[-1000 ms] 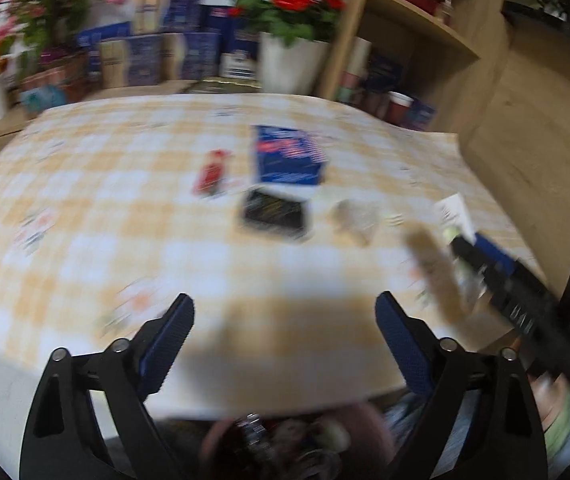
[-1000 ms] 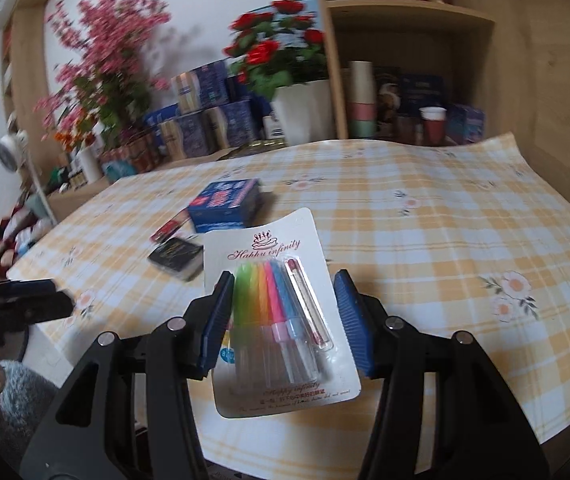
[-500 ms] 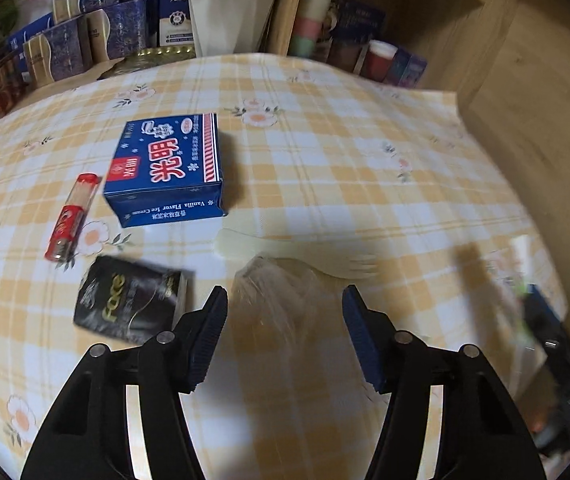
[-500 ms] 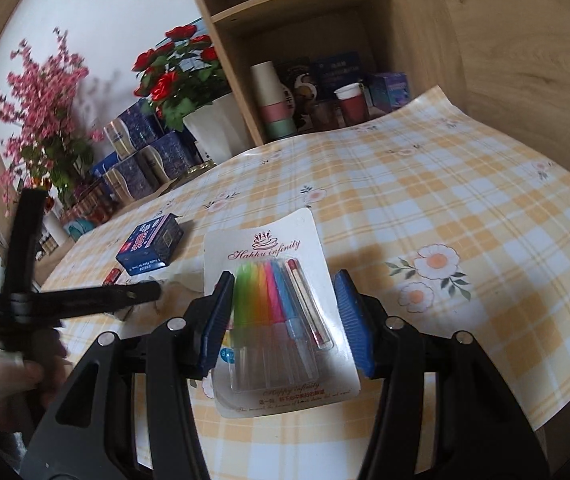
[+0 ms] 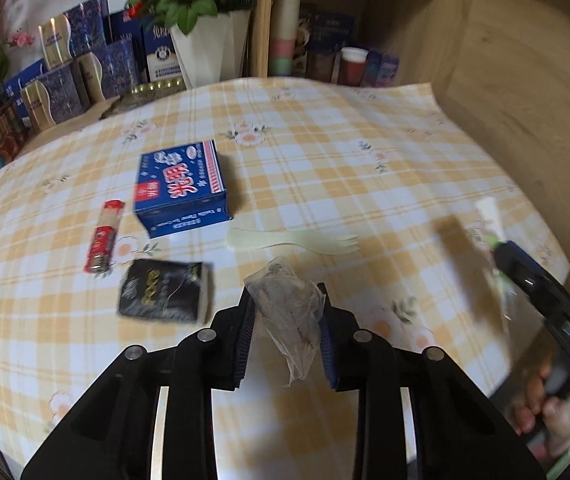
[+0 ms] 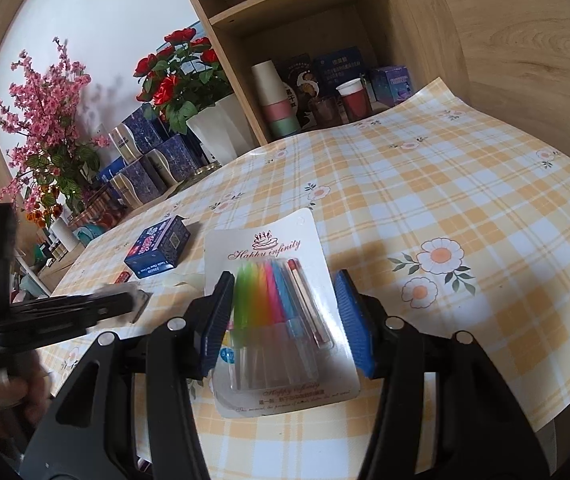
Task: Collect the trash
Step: 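Grasp the clear plastic bag with the left tool while the right tool holds the candle pack, then drop the candle pack and plastic bag into the bin with both tools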
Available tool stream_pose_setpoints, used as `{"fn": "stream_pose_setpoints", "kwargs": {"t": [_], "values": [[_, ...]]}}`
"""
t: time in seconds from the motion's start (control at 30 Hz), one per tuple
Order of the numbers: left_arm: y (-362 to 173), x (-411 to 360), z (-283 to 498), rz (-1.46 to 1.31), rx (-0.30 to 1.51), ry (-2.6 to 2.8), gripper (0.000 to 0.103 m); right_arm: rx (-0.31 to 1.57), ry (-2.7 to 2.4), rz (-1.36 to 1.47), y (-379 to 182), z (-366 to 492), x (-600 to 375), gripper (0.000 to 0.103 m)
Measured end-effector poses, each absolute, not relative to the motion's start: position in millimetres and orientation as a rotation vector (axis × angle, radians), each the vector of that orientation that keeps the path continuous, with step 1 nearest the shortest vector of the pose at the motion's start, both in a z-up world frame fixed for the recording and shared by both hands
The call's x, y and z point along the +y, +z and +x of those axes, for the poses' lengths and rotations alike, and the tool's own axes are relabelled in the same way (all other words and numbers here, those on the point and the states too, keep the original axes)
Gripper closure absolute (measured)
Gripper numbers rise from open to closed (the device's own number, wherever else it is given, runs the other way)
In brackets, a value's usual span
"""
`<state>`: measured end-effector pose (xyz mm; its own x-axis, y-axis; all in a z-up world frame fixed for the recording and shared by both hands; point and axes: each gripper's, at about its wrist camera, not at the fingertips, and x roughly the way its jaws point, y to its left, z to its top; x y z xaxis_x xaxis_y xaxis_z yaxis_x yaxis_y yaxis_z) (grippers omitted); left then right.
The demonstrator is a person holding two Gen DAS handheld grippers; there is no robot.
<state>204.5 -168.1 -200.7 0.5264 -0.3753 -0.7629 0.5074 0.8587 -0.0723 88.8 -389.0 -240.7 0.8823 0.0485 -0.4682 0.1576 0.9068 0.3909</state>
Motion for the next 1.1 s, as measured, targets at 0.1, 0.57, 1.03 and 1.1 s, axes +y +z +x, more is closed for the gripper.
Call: {"fn": "stream_pose_setpoints", "kwargs": {"t": [0.1, 0.57, 1.03, 1.1], "values": [[-185.3, -149.9, 181.6, 0.136, 0.844, -0.55, 0.074, 0.488, -0.057, 0.396, -235.4, 83.1, -378.2, 0.05], [-161.9, -34.2, 73.9, -0.003, 0.821, -0.533, 0.074, 0.581, 0.066, 0.263, -222.6, 8.9, -286.9, 0.05], [-195.9, 10.3, 16.4, -0.036, 0.771, -0.502, 0.074, 0.803, 0.298, -0.08, -271.1, -13.3, -171.8, 0.05], [-202.4, 15.6, 17.5, -0.072, 0.793, -0.499, 0.074, 0.837, 0.318, -0.101, -281.5, -11.4, -164.8, 0.05]]}}
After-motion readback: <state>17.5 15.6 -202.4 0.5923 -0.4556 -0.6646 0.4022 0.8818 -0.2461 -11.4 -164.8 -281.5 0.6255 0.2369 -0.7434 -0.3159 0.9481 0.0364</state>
